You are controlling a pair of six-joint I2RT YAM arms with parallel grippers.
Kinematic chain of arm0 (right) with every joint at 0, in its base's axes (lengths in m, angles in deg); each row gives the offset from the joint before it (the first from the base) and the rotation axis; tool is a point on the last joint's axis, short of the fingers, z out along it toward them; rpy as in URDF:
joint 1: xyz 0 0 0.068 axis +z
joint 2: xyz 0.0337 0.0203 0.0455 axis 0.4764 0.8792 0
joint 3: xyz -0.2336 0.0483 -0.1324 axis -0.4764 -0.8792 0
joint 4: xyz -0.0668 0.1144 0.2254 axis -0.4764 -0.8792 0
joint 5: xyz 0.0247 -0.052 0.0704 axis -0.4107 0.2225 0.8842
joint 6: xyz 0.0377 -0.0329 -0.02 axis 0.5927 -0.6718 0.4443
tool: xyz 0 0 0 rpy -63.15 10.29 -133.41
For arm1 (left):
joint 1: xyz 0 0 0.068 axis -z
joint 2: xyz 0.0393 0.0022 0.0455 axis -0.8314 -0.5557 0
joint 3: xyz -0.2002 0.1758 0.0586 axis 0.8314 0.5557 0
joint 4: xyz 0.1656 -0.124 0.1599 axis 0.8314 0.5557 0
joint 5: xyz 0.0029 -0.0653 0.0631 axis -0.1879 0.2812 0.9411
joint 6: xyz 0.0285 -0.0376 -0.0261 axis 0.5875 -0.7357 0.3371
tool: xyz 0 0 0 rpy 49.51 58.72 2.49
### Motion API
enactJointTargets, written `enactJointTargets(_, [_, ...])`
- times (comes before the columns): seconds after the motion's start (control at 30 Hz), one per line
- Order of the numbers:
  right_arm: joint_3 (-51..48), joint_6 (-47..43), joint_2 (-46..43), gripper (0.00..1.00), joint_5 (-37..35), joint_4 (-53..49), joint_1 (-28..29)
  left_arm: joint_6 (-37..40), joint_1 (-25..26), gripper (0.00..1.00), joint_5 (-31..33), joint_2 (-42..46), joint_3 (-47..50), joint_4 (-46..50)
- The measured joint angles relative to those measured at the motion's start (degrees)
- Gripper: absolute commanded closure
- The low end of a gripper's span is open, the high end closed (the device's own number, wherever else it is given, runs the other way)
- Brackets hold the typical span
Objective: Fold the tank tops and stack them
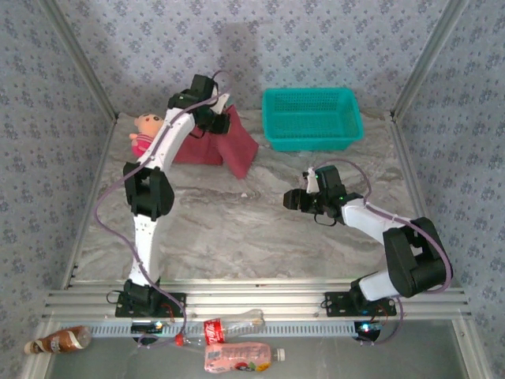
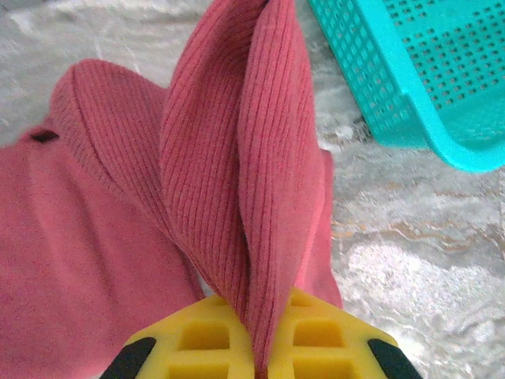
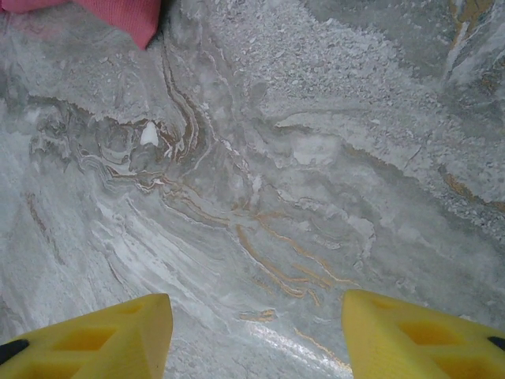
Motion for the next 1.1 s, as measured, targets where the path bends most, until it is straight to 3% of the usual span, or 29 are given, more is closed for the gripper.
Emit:
enactJointTargets(0.63, [0.2, 0.9, 2.5, 0.39, 0.3, 2.3, 0.4, 5.3, -8.5, 1.0, 7.4, -1.8, -6.5, 4.2])
enactJointTargets(0.83, [0.2, 0.9, 3.1, 0.39, 0.3, 2.4, 1.0, 4.8, -11.1, 0.96, 7.0, -2.3, 1.4, 1.1])
enactJointTargets(1.1, [0.2, 0.9, 3.1, 0.4, 0.3, 2.6, 1.0, 2.1, -15.5, 0.76, 5.3, -6.7, 7.6, -2.5])
